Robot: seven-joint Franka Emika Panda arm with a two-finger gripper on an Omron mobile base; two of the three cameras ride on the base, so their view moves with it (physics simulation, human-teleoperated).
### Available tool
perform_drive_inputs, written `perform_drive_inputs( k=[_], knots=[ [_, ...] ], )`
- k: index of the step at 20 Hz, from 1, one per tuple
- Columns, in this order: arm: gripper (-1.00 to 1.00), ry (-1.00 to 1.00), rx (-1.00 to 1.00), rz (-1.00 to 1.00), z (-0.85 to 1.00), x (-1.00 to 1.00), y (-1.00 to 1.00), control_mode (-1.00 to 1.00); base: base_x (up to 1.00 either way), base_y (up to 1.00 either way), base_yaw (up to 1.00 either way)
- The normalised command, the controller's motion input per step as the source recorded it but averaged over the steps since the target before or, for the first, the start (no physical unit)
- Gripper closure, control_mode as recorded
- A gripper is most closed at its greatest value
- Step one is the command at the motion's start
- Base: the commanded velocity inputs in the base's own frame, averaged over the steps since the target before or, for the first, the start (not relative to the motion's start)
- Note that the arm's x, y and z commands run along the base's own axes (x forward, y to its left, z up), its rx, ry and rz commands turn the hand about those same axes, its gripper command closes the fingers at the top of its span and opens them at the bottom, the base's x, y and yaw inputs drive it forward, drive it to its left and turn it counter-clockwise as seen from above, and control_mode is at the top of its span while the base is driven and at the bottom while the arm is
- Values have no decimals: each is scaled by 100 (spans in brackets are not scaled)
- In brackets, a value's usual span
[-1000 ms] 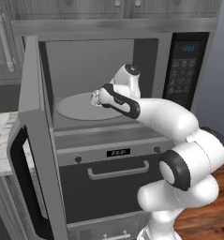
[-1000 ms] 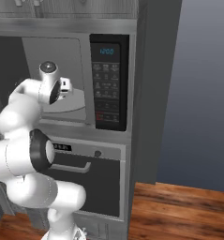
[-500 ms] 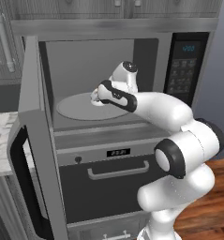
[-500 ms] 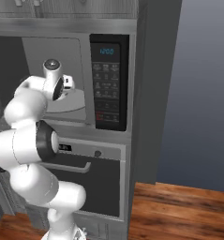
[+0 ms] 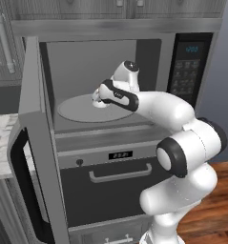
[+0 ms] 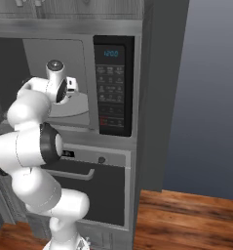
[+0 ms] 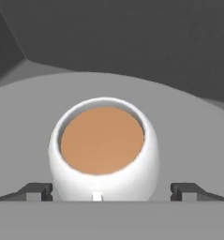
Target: Pick the cup of tea, navigate to the dining table, and place it on the saucer.
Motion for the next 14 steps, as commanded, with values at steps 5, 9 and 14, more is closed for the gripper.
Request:
perform_drive_inputs(
  k=[5,9,14],
  knots=[
    [-100,0,0,0,0,-21,0,-100,0,0,0],
    [-100,0,0,0,-3,-7,0,-100,0,0,0],
    [-100,0,0,0,-6,0,0,-100,0,0,0]
  ],
)
